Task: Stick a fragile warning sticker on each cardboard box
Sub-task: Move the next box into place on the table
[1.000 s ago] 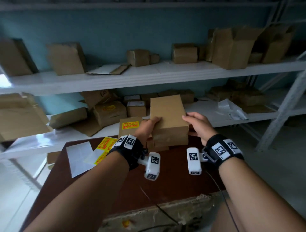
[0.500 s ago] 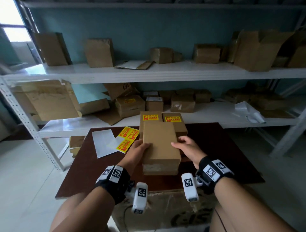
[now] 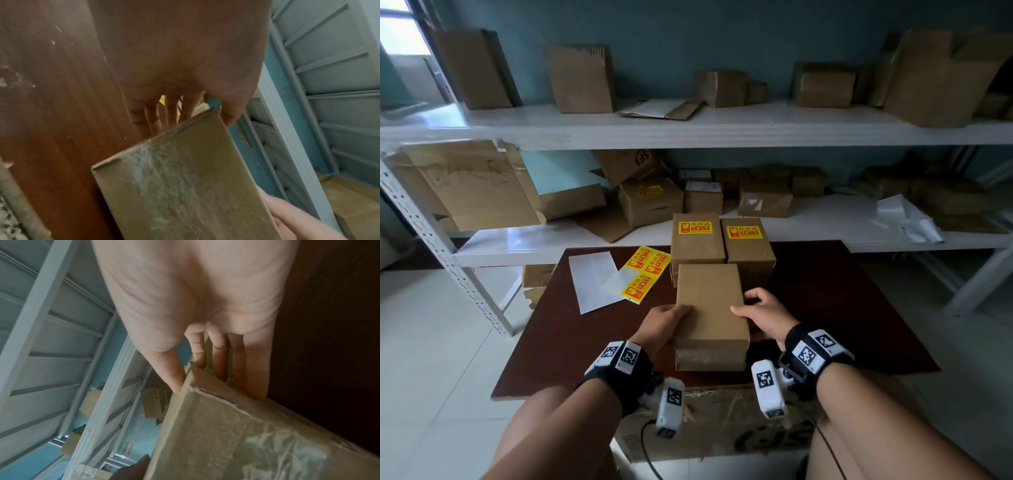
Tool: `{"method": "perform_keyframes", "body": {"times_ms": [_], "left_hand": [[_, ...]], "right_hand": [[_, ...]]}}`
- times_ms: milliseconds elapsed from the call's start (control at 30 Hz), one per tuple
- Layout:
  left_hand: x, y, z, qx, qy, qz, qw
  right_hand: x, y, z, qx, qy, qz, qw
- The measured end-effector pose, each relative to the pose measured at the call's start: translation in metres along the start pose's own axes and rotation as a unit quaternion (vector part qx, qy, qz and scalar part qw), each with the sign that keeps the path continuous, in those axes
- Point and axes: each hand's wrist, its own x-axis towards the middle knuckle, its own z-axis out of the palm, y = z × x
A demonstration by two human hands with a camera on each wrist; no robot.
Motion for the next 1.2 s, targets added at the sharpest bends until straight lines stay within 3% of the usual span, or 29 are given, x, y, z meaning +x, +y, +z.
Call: {"method": "perform_keyframes", "body": {"times_ms": [200, 300, 400, 500, 600, 667, 733, 900, 1100, 1200], "left_hand": [[0.012, -0.008, 0.0, 0.007, -0.011, -0.014, 1.0], [0.023, -0.007, -0.006, 0.019, -0.018, -0.02, 0.999], [0.036, -0.004, -0.016, 0.006, -0.041, -0.058, 0.997], [0.057, -0.001, -0.029, 0.049, -0.038, -0.086, 0.994], [0.085, -0.001, -0.05, 0.126, 0.007, -0.04, 0.991], [0.101, 0.003, -0.066, 0.205, 0.063, -0.003, 0.977], [0.114, 0.011, -0.081, 0.32, 0.111, 0.003, 0.941], [0.148, 0.015, -0.111, 0.454, 0.199, -0.04, 0.868], [0.171, 0.007, -0.107, 0.505, 0.212, -0.088, 0.832], [0.176, 0.008, -0.109, 0.485, 0.197, -0.086, 0.848]], "right_hand": [[0.009, 0.004, 0.003, -0.04, 0.011, 0.008, 0.999], [0.014, 0.0, -0.002, -0.074, -0.017, 0.026, 0.997], [0.02, -0.005, -0.009, -0.107, -0.056, 0.045, 0.992], [0.029, -0.011, -0.017, -0.113, -0.049, 0.042, 0.991], [0.043, -0.016, -0.022, -0.095, -0.027, 0.039, 0.994], [0.052, -0.02, -0.023, -0.084, -0.02, 0.037, 0.996], [0.061, -0.024, -0.023, -0.075, -0.021, 0.031, 0.996], [0.075, -0.025, -0.016, -0.058, -0.063, 0.004, 0.996], [0.086, -0.022, -0.017, -0.076, -0.058, -0.03, 0.995], [0.09, -0.021, -0.018, -0.089, -0.058, -0.033, 0.994]]}}
